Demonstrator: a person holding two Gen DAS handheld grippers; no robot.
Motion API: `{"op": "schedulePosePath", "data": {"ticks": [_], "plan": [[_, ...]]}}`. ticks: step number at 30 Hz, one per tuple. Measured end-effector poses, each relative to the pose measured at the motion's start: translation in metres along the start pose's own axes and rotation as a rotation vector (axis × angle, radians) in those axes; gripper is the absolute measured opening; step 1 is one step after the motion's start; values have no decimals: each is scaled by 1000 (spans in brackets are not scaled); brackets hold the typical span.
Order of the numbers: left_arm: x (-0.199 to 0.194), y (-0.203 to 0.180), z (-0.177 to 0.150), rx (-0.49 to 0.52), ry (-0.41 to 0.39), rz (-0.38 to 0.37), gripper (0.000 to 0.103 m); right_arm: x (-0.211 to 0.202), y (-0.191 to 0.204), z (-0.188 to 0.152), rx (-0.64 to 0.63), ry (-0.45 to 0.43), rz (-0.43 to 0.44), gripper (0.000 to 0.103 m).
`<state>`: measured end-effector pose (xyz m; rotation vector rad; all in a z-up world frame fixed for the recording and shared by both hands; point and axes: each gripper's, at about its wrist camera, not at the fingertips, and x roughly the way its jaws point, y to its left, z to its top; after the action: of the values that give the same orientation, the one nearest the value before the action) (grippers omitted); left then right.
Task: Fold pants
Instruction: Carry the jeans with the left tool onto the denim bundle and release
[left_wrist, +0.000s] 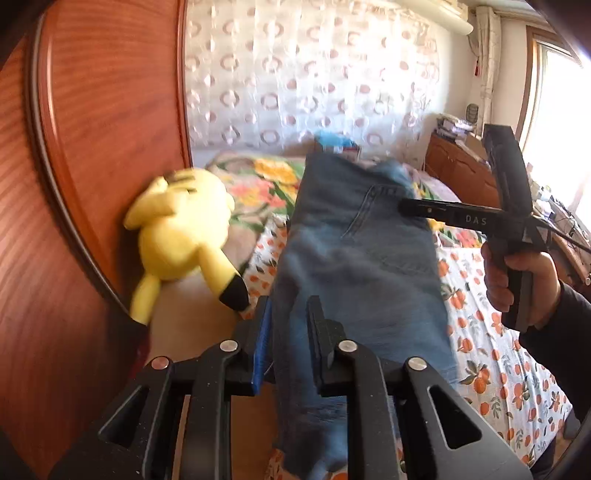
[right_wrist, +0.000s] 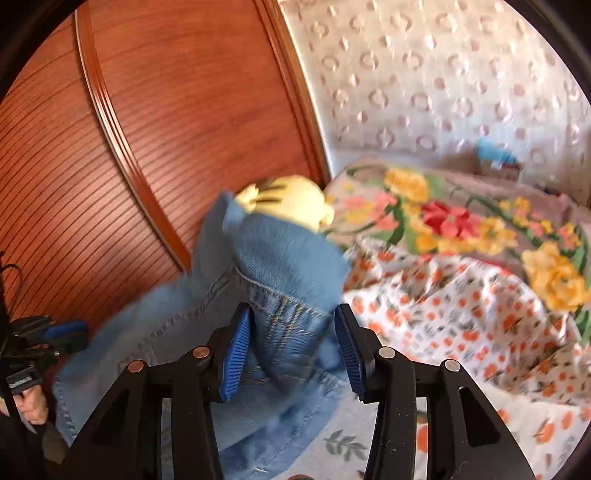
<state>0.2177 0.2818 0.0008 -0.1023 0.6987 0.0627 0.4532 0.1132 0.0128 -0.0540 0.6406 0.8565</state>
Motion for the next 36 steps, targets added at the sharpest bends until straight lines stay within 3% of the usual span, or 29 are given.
{"op": "schedulePosePath", "data": {"ticks": [3,6,9,11,15,17,19,24,36], "plan": [[-24,-12,1,11,-59,-16,33,-31,16,2,-70,-111,-73,48],[-24,-28,-3,26,-64,-36,34,-45,28,7,-95,-164,-16,48],[-13,-38,-11,42,-45,-49,34,-41,41,7,-147,-161,-9,46],[-2,-41,-20,41,-11,-53,34,-26,40,5,-166,-113,4,45],[14,-41,-38,40,36,-25,34,14,29,9,-188,-11,-143,45],[21,-41,-47,41,52,-27,34,32,14,12,-129,55,-111,45],[26,-43,-53,45,67,-18,34,36,6,12,-113,56,-97,45],[20,-47,-56,37,43,-2,34,25,12,13,-122,22,-104,45],[-17,-79,-48,33,-54,38,34,-54,21,-56,-87,-54,-73,45]]}}
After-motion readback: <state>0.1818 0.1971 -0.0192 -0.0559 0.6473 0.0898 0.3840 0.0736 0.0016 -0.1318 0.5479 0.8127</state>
